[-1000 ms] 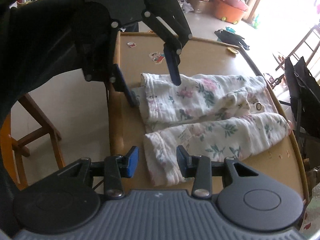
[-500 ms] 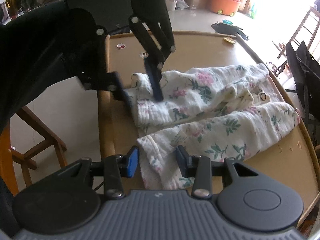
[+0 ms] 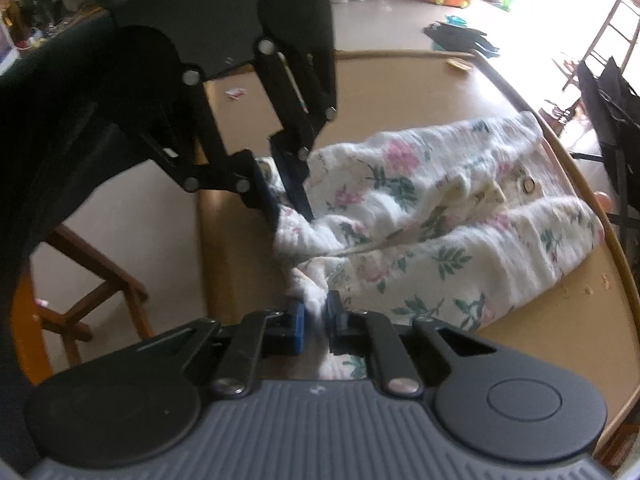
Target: Fold clothes
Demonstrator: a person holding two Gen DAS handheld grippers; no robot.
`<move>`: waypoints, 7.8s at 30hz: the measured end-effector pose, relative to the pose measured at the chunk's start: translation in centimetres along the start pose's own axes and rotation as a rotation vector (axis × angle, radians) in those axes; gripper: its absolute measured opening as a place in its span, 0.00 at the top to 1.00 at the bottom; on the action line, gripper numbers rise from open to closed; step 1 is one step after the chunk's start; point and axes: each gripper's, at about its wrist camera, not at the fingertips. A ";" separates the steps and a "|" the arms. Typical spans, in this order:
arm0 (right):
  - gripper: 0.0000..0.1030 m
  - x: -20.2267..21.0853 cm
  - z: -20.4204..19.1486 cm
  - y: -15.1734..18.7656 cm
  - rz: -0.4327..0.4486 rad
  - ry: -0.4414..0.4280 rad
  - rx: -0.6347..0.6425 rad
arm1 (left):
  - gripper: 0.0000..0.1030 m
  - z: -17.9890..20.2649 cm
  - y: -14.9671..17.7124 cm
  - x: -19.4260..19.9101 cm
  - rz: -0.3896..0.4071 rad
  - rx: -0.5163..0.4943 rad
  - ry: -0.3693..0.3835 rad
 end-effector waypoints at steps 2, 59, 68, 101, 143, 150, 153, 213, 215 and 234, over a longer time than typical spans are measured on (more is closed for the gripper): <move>0.89 0.5 -0.5 -0.1 -0.004 -0.037 0.008 | 0.89 0.7 0.0 0.5 -0.004 -0.005 0.043; 0.88 -1.1 10.4 -2.6 -0.123 -0.214 -0.212 | 0.75 2.0 -1.3 3.5 0.087 0.091 -0.121; 0.87 -1.1 8.2 -3.0 -0.131 -0.174 -0.168 | 0.75 1.0 -0.9 0.4 0.062 0.177 -0.208; 0.81 1.0 3.6 -1.7 -0.009 0.070 -0.061 | 0.75 -0.4 -0.5 1.3 0.143 0.236 -0.205; 0.63 1.6 -1.7 -0.8 0.006 0.107 0.194 | 0.74 0.5 0.8 2.6 0.047 -0.075 -0.185; 0.67 -1.4 -1.4 -0.8 -0.029 0.177 0.225 | 0.73 0.3 1.0 2.4 0.057 -0.064 -0.188; 0.79 -1.5 -1.1 -1.2 -0.055 0.192 0.206 | 0.73 0.1 1.1 2.4 0.068 -0.058 -0.197; 0.88 0.2 1.0 -1.2 -0.017 0.184 0.050 | 0.88 -0.8 -1.7 3.6 0.039 0.037 -0.118; 0.88 1.0 1.9 -1.0 -0.004 0.089 -0.010 | 0.88 -0.7 -1.7 4.0 0.031 0.044 -0.057; 0.59 2.9 -0.3 -2.9 -0.074 0.073 0.237 | 0.88 -4.1 -1.1 3.4 0.111 0.278 0.166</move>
Point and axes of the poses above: each gripper's, at about its wrist camera, not at the fingertips, and x roughly against the way its jaws point, z to its right, y to its underside, and after that the axes turned 3 degrees about x, right-handed
